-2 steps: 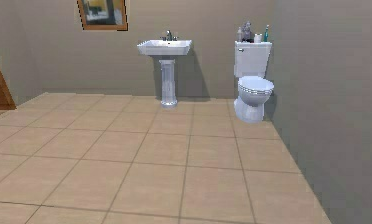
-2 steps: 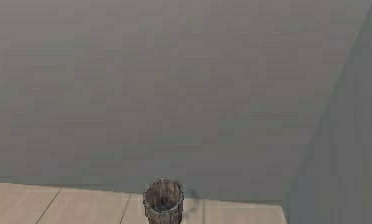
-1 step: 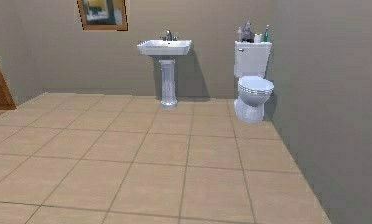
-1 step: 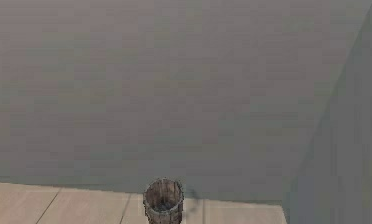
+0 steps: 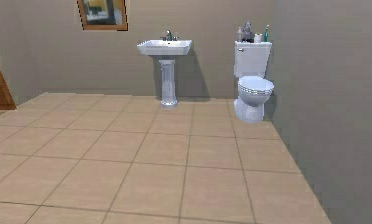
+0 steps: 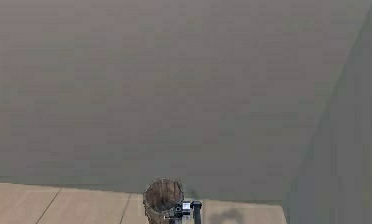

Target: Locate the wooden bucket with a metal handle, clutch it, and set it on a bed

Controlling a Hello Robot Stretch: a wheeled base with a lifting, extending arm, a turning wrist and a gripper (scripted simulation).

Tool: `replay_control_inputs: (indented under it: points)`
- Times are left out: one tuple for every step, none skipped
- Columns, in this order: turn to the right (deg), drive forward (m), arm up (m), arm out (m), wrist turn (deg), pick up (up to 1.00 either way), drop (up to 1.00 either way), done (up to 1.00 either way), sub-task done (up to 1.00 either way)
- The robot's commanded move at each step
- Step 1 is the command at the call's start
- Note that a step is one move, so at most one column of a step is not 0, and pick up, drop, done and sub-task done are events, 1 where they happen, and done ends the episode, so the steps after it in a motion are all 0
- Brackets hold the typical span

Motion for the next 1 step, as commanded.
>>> replay_control_inputs:
  points:
    - [0.0, 0.00, 0.00, 0.00, 45.0, 0.00, 0.00, 0.00, 0.00]
